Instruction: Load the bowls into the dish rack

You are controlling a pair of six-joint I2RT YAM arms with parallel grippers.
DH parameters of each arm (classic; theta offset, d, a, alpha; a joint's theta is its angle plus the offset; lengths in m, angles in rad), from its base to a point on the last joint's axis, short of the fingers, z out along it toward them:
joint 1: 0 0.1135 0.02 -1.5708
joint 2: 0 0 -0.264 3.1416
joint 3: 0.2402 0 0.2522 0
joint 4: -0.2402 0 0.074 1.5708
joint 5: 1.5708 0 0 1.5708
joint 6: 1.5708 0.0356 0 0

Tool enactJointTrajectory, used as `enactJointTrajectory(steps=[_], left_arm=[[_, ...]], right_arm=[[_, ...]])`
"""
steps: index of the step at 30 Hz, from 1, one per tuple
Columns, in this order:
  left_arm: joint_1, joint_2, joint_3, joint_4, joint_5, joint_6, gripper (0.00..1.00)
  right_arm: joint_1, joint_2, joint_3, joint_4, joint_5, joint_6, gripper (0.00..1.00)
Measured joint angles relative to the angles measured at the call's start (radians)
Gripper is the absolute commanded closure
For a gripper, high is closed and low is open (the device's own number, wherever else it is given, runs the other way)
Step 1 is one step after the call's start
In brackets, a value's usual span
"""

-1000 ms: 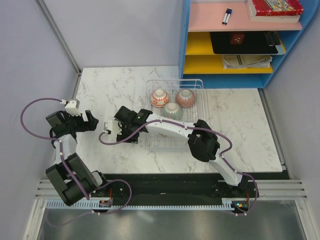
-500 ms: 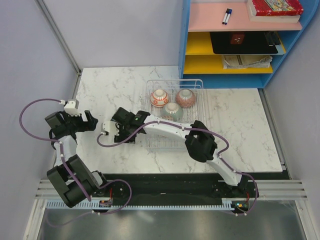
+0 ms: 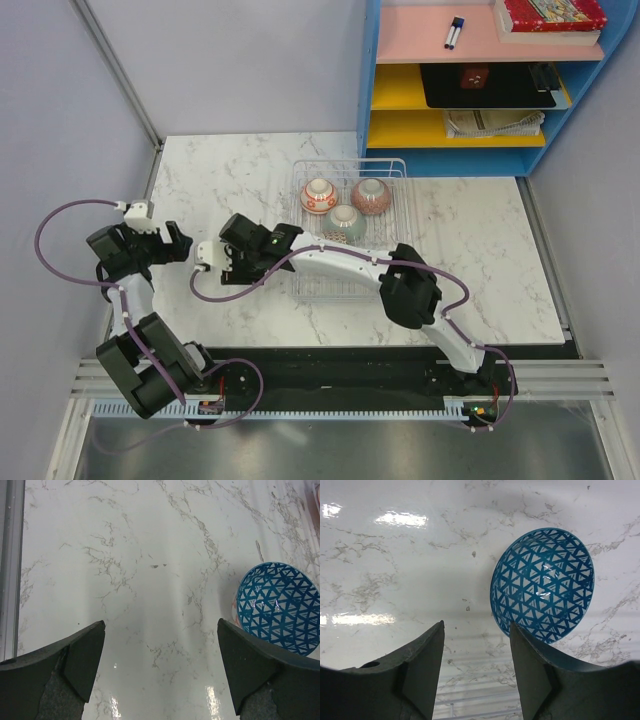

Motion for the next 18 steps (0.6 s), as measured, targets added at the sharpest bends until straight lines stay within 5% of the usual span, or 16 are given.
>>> enactJointTrajectory(steps=[9, 18], left_arm=[[0.019, -0.006, -0.006, 0.006, 0.005, -0.009, 0.00], [0.024, -0.006, -0.008, 0.007, 0.026, -0.010, 0.00]], right_arm=[[-0.009, 0.110, 0.020, 0.063, 0.055, -0.056, 0.45], [-0.030, 0.166, 0.050, 0.071, 0.077, -0.076, 0.82]])
